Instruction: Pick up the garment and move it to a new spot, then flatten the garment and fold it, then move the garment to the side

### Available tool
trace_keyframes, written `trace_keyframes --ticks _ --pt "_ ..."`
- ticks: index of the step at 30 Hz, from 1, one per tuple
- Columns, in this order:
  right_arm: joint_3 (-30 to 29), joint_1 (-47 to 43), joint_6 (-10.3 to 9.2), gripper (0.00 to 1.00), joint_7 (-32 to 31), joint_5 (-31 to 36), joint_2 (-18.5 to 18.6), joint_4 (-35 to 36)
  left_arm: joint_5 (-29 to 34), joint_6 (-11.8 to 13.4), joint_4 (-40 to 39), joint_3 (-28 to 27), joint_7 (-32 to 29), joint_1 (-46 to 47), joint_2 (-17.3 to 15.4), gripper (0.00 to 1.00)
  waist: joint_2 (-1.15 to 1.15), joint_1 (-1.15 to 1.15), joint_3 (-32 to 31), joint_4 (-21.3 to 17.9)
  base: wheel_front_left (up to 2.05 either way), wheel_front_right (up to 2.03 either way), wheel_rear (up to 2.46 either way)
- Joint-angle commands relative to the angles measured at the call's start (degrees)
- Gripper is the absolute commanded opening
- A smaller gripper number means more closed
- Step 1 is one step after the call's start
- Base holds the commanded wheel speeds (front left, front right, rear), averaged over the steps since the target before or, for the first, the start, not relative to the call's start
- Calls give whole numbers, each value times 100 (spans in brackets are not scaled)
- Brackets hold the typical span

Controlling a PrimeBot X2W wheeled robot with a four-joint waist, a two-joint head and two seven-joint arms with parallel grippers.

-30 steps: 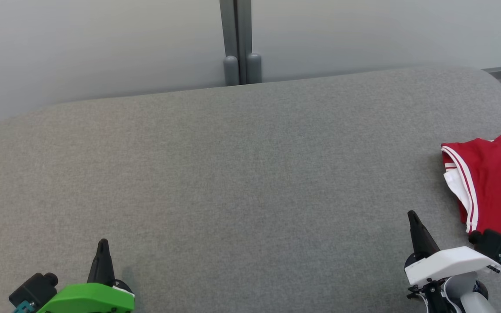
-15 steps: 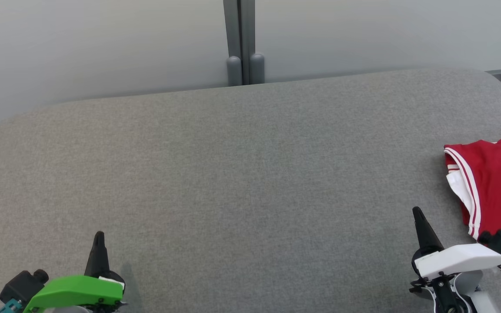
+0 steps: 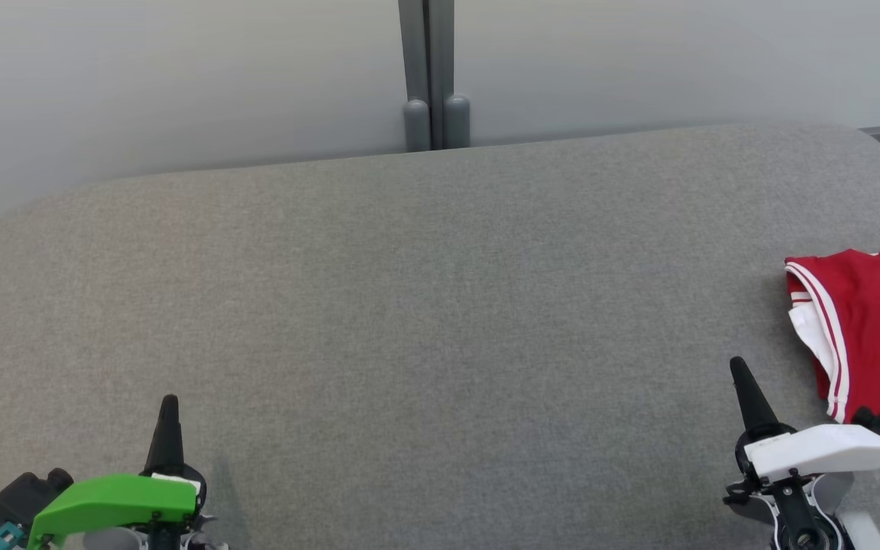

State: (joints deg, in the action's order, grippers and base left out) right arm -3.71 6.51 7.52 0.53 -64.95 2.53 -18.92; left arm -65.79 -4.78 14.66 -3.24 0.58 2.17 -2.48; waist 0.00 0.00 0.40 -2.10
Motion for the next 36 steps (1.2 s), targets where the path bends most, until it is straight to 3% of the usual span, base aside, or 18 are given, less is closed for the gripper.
trace_keyframes --ticks 1,36 --pt "-38 77 -3 0 -42 -168 31 88 -172 -33 -77 -35 -40 166 -40 0 0 0 -1 6 0 0 0" --pt "-219 74 -3 0 -502 -1873 43 332 -1820 -91 -173 -248 -498 368 -54 0 0 0 -28 128 0 0 0"
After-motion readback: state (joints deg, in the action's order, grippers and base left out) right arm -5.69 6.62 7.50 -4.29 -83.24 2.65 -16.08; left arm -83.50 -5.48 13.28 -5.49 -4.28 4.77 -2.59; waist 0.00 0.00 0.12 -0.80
